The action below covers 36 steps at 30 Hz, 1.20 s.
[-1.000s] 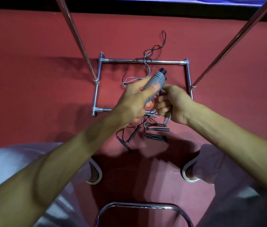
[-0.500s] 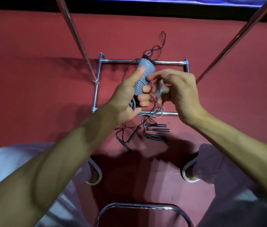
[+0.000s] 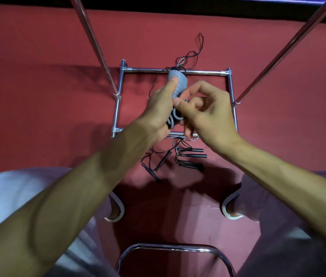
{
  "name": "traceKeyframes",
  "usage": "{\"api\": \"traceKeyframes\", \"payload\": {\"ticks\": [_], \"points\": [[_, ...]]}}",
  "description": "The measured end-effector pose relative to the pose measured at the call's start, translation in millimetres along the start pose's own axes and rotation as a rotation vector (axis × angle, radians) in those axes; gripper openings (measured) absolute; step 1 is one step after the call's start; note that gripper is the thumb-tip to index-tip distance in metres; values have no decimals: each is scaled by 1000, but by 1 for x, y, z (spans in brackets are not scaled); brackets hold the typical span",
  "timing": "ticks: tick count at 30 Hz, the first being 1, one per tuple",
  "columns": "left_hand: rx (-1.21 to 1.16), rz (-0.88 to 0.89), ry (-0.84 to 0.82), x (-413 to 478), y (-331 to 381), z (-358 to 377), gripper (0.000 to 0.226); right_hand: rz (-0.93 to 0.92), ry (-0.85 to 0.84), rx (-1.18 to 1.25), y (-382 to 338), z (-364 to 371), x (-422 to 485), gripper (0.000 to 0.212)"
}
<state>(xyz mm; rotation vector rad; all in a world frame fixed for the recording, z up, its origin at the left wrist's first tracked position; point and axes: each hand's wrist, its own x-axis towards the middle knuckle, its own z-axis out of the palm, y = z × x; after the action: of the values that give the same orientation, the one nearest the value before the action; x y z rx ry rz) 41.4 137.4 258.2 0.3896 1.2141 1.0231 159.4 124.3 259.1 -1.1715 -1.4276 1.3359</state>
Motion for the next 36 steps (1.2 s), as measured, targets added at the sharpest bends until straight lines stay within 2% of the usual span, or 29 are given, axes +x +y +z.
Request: {"api": "traceKeyframes", "payload": {"ticks": [3,6,8,10,13,17,20,23,27,31,33,36], "points": [[-78,-76,34,2,2,2,47,-64,44,-87,7,5,1,17],[-180,-202,-42,2,6,3,54,-195,66,-211,12,6,3,18],[-224,-240,-81,1,8,4,66,-245,86,-248,11,6,4,19],[-252,-257,-86,-2,9,5,69,-283,110,-268,13,5,4,17],[-296,-285,-80,-7,12,6,65,-351,134,-314,15,5,1,16],[-310,-299,-80,-11,20,9,48,-551,97,-454,11,0,-2,13],[-343,-319,-115,-10,23,6,47,-684,6,-577,12,-7,-3,13],[-285,-292,-51,-7,24,6,45,-749,29,-669,11,-6,-3,17],[-302,-264,22,-6,26,3,46,-752,136,-688,5,-3,-2,16],[-295,-282,-7,-8,30,2,51,-731,42,-674,-3,-5,-3,14],[-278,-271,-4,-10,29,4,49,-661,-11,-628,-7,-5,-2,14],[-282,-280,-36,-15,27,7,50,-514,-25,-514,-13,-4,-5,31]]}}
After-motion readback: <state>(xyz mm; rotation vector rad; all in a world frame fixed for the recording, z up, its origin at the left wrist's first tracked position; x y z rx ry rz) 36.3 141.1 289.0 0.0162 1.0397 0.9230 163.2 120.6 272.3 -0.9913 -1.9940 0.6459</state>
